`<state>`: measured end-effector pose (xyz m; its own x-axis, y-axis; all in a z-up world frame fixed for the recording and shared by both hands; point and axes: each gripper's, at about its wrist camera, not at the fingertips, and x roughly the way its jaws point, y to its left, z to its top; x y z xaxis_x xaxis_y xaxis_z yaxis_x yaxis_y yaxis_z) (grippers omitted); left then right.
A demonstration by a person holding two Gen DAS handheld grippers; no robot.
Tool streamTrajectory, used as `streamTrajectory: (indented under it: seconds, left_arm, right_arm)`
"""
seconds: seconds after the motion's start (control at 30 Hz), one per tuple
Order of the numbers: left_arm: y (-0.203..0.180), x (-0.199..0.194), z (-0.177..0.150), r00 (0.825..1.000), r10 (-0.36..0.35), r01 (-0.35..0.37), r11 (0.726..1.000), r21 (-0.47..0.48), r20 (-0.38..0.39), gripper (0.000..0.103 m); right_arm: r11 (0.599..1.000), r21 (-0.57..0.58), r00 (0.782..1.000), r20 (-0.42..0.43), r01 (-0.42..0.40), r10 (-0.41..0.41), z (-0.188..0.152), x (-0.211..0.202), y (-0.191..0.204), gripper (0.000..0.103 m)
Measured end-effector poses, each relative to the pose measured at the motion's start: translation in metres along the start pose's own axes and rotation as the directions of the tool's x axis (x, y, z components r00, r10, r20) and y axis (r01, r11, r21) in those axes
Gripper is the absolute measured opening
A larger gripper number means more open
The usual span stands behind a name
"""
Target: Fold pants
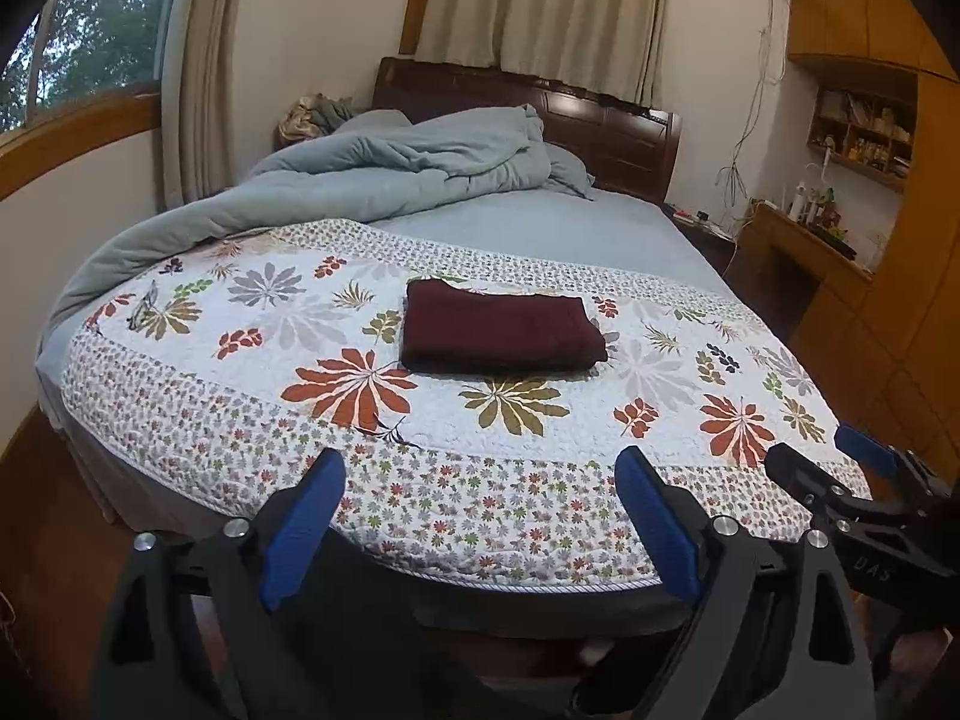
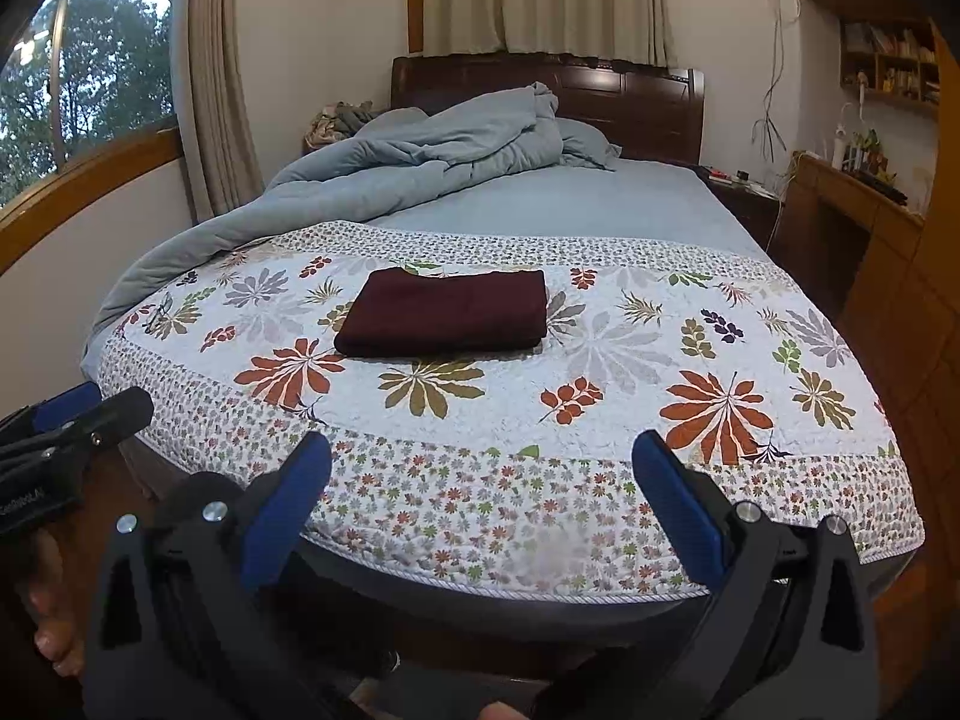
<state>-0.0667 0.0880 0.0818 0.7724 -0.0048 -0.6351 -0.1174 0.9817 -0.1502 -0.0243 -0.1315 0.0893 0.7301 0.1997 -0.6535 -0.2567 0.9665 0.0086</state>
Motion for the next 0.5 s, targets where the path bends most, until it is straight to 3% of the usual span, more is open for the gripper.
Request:
streamTrajectory:
  seconds: [0.17, 0.5]
  left_arm:
    - [-0.006, -0.004, 0.002, 0.998, 0.065, -0.065, 0.998, 0.025, 0.011, 0.092]
    - [-0.012, -0.008, 0.002, 0.998, 0.062, -0.062, 0.997, 0.040, 0.011, 0.092]
  right_arm:
    - [1.000, 0.004, 1.000, -0.006, 0.003, -0.003, 0.001, -0.001, -0.001, 0.100]
    - [1.000, 0.015, 1.000, 0.010, 0.010, -0.011, 0.002, -0.007, -0.004, 0.100]
